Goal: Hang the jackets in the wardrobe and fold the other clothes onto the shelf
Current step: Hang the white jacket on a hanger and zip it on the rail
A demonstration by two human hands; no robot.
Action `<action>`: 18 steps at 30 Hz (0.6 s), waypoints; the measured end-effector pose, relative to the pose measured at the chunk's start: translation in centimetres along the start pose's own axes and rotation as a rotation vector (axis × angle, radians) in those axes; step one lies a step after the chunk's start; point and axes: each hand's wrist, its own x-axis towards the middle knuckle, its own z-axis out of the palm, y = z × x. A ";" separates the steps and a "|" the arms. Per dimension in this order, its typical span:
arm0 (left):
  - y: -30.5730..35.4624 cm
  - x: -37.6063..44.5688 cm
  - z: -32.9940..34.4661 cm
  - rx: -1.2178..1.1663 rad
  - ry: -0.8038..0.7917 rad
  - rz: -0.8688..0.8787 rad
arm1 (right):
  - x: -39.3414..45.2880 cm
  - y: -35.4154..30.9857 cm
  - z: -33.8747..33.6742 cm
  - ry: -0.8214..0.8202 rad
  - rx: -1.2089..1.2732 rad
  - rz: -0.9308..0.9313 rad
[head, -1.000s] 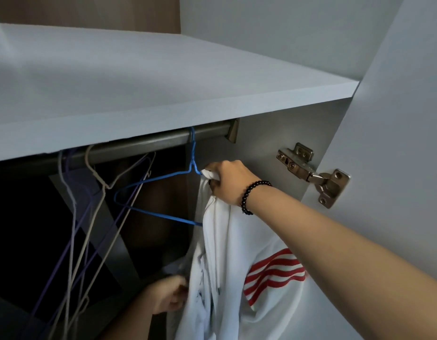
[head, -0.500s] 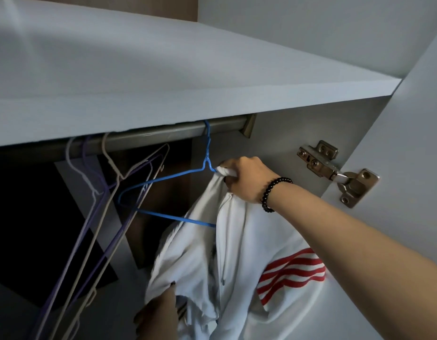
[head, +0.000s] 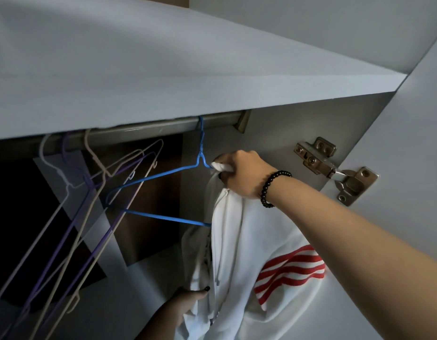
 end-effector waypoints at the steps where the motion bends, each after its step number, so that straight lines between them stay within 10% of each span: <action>1: 0.2 0.4 0.2 0.037 0.044 0.015 | 0.0 0.1 0.0 0.000 0.005 0.002; 12: 3.1 0.6 -6.3 -0.325 0.688 0.050 | 0.1 0.5 0.4 -0.004 0.007 0.015; 18: 8.9 -3.7 -6.8 -0.500 0.533 0.287 | 0.1 0.1 -0.2 -0.040 0.015 0.004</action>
